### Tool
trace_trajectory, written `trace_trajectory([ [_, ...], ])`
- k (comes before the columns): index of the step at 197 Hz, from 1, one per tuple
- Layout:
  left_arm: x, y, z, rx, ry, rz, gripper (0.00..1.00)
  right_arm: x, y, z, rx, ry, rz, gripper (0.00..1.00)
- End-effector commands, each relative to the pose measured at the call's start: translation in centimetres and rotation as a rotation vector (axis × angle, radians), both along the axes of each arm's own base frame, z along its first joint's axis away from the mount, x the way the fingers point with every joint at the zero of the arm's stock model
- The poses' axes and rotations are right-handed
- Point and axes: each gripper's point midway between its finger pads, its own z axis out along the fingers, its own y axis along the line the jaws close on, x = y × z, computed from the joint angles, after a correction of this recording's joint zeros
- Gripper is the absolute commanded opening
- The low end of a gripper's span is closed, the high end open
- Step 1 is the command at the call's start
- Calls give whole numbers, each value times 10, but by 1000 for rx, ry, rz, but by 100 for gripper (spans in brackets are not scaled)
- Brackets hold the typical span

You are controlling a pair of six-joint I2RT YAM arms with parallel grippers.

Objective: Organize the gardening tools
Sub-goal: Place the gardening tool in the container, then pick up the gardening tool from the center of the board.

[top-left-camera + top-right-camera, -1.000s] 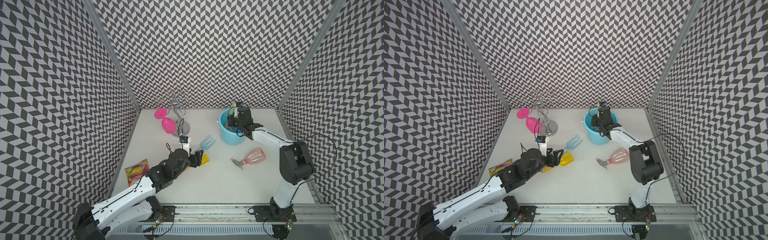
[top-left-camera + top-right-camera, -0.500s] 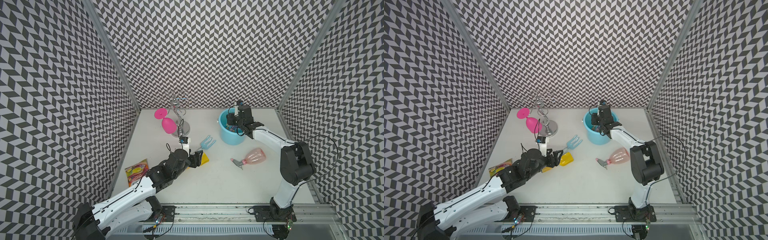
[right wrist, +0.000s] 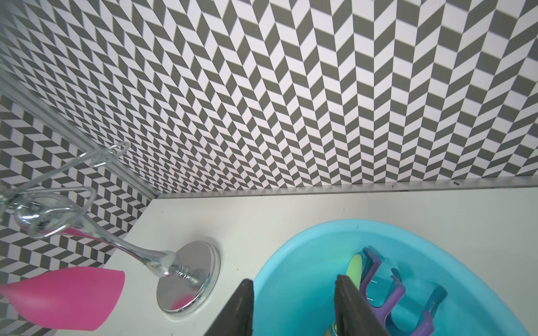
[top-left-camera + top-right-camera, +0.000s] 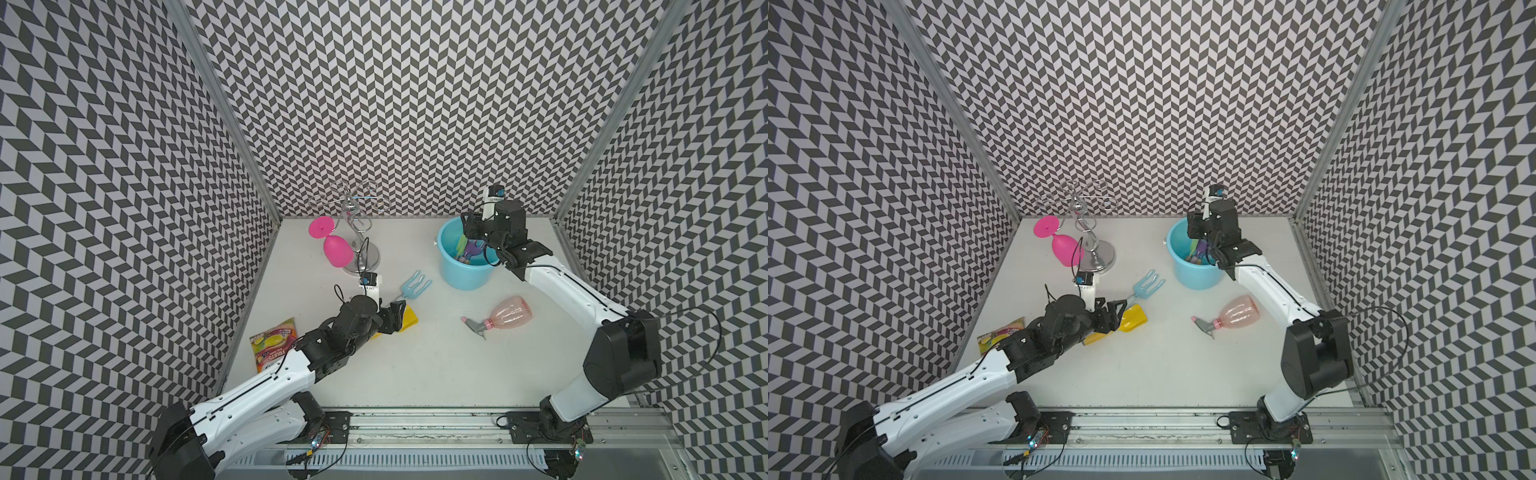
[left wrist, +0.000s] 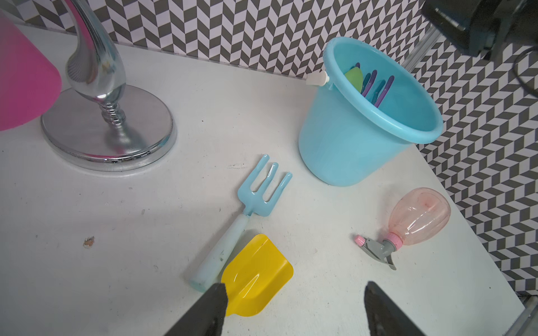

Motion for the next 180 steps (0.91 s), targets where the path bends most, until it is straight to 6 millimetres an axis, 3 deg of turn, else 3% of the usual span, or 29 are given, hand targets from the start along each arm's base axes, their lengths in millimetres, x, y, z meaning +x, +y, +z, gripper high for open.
trace_trajectory([
  [1, 4, -4, 5, -19, -8, -7, 77, -11, -5, 24, 27, -52, 2, 47],
  [88, 11, -15, -9, 3, 42, -20, 77, -80, -4, 19, 137, -8, 97, 48],
  [131, 22, -4, -26, 45, 122, 24, 84, -123, 0, -8, 145, 66, 166, 54],
  [134, 22, -2, -28, 46, 132, 28, 96, -126, 0, -8, 148, 68, 171, 54],
  [137, 23, -1, -30, 49, 143, 32, 99, -129, 0, -12, 148, 76, 175, 55],
  [180, 24, 15, -61, 34, 264, 56, 98, -160, -4, -42, 147, 129, 204, 56],
])
